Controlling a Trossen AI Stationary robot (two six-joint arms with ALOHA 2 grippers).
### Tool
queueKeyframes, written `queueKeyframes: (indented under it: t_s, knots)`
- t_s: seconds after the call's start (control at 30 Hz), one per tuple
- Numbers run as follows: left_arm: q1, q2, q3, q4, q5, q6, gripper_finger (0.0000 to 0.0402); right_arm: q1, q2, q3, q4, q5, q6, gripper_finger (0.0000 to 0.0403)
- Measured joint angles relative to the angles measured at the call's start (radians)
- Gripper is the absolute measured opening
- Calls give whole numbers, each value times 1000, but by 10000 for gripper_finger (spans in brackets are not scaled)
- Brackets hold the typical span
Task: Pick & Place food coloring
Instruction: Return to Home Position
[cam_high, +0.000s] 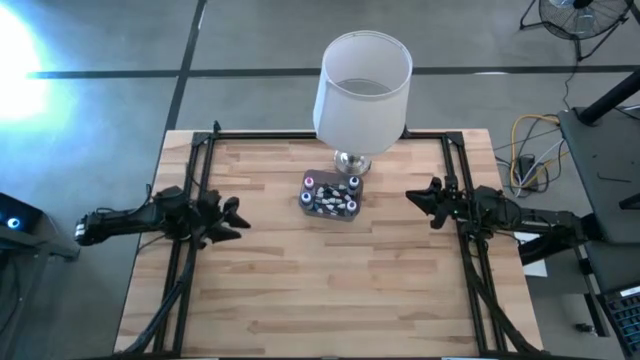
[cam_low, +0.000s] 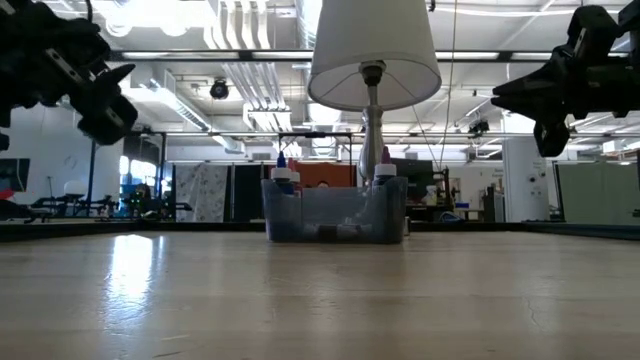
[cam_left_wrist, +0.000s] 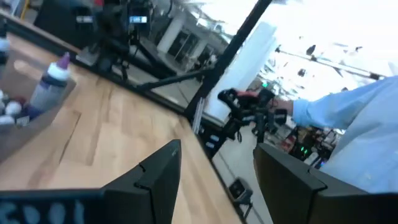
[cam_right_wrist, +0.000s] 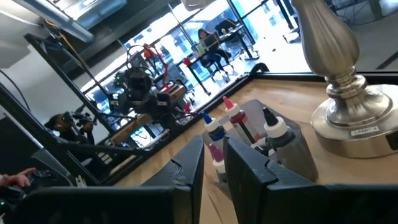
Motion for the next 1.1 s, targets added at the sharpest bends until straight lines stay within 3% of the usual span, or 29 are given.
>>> queueKeyframes:
  t_s: [0.7, 1.1]
  knots:
    - [-10, -1, -2, 34, 9, 0, 179, 0, 22, 0, 1, 1, 0, 57]
    - [-84, -1, -2, 38, 9, 3, 179, 0, 22, 0, 1, 1, 0, 57]
